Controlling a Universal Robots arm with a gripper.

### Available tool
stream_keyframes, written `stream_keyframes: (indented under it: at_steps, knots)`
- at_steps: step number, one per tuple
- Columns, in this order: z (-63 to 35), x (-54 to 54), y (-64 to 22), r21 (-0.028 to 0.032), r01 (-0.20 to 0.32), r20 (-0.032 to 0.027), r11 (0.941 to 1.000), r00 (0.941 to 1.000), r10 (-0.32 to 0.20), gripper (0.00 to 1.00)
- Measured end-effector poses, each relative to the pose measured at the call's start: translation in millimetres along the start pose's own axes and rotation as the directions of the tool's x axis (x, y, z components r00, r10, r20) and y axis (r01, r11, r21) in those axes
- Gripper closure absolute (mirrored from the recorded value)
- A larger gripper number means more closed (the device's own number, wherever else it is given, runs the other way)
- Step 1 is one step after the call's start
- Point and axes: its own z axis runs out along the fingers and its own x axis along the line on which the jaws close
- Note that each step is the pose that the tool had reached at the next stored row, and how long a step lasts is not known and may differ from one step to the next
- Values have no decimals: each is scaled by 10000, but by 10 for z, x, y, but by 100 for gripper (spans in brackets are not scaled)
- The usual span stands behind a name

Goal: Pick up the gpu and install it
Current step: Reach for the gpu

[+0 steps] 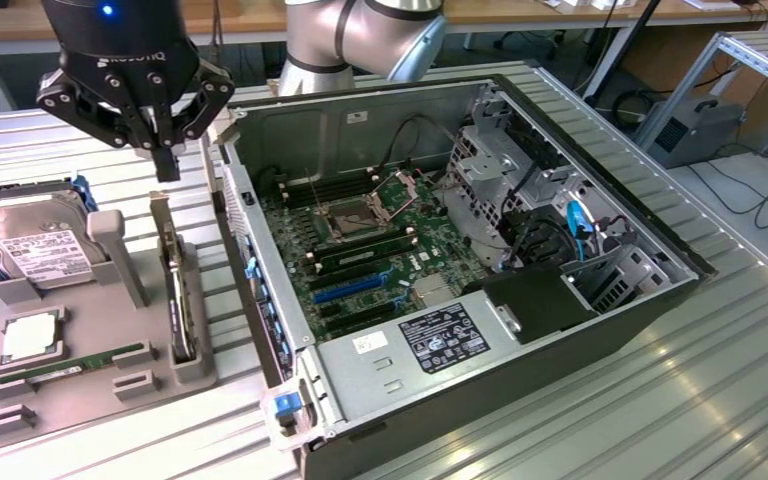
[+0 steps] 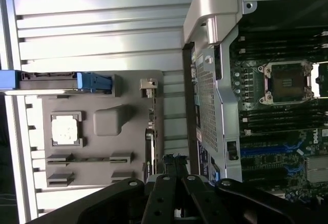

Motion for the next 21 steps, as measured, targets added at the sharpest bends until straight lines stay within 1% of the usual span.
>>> stream_keyframes:
  at_steps: [8,21]
  knots:
    - [-2,47,-4,39,1,3,10000,10000,-1,89]
    - [-3,130,-10,80,3,7,10000,10000,-3,89]
